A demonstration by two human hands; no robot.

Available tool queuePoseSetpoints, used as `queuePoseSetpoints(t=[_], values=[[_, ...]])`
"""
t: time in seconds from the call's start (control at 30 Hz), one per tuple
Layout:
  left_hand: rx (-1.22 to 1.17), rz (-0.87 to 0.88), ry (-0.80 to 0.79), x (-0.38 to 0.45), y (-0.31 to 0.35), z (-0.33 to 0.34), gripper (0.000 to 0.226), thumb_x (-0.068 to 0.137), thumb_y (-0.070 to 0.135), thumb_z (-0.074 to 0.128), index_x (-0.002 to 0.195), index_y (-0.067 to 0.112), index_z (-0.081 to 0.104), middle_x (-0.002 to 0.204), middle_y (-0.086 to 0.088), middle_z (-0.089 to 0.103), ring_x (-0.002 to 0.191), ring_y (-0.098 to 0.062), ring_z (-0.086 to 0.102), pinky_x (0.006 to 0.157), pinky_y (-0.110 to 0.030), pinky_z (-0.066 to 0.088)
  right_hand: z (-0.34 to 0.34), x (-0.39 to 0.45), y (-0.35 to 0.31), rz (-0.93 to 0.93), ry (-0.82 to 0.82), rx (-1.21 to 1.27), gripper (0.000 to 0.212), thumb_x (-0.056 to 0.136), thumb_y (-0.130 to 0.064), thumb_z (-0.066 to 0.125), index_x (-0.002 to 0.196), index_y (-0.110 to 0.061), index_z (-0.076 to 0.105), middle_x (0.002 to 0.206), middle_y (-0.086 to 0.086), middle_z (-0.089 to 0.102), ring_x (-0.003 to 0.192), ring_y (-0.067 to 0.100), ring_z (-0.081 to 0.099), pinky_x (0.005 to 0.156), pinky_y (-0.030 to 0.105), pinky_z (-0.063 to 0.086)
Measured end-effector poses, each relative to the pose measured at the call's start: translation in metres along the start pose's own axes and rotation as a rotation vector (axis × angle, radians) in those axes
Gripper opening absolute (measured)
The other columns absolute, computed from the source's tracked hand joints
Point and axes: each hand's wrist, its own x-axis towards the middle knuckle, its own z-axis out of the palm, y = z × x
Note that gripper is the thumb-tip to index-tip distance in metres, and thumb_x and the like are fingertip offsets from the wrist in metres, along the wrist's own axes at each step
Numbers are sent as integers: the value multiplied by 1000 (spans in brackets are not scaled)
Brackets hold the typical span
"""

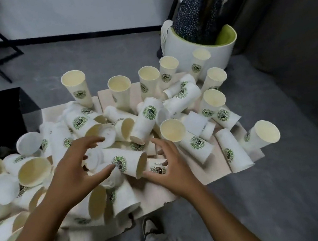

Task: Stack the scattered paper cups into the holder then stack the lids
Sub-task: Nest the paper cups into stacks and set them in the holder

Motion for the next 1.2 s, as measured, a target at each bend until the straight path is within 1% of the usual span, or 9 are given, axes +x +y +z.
queuePoseSetpoints(t=[0.1,0.23,0.33,0.4,0.53,0.67,0.8,1.03,1.2], values=[[-30,23,-48,14,13,25,68,74,41,89,134,31,58,130,21,57,119,5,56,88,-25,49,-25,-8,16,39,94,44,80,77,-31,85,146,-39,45,136,-22,46,122,1,53,97,22,50],[-76,96,-107,42,29,57,68,73,51,83,134,36,57,131,17,58,120,-2,59,89,-26,52,-60,-9,38,75,220,90,77,78,-17,87,142,-35,50,136,-18,47,113,-5,52,86,7,45],[-103,145,-143,66,39,81,65,73,49,81,132,41,55,131,18,57,120,-10,60,88,-33,54,-83,0,57,88,282,41,76,77,-28,87,140,-44,49,135,-21,47,112,5,54,87,14,46],[-97,162,-147,80,42,94,66,73,48,81,133,41,54,132,19,56,120,-13,59,88,-36,55,-97,11,72,82,321,13,75,74,-32,85,140,-43,50,134,-21,48,113,7,54,94,23,50],[-66,166,-152,98,34,104,69,71,48,83,133,44,53,133,23,54,120,-11,58,88,-35,54,-115,42,102,107,294,-110,78,74,-27,84,144,-36,49,137,-15,46,129,16,47,104,45,48],[-31,114,-135,101,18,103,72,68,46,84,131,49,51,132,20,55,122,-8,57,89,-29,50,-118,77,125,107,230,-304,80,77,-30,84,148,-29,48,144,-3,46,131,26,40,112,37,35],[-11,86,-136,102,8,105,72,68,49,84,133,44,52,132,19,55,122,-8,57,87,-27,48,-110,104,142,129,170,-456,84,74,-39,83,149,-33,45,147,-5,43,136,23,32,108,48,38],[-18,104,-153,115,12,113,69,70,52,79,132,43,52,133,18,55,122,-12,58,87,-25,49,-107,123,159,220,70,-640,98,72,-50,81,155,-38,29,155,-4,31,143,25,25,108,52,31],[-27,96,-154,118,13,114,66,70,50,79,132,41,55,133,17,56,121,-14,58,87,-27,50,-108,123,164,291,6,-687,102,74,-50,80,157,-42,22,155,-1,30,138,30,29,109,52,31]])
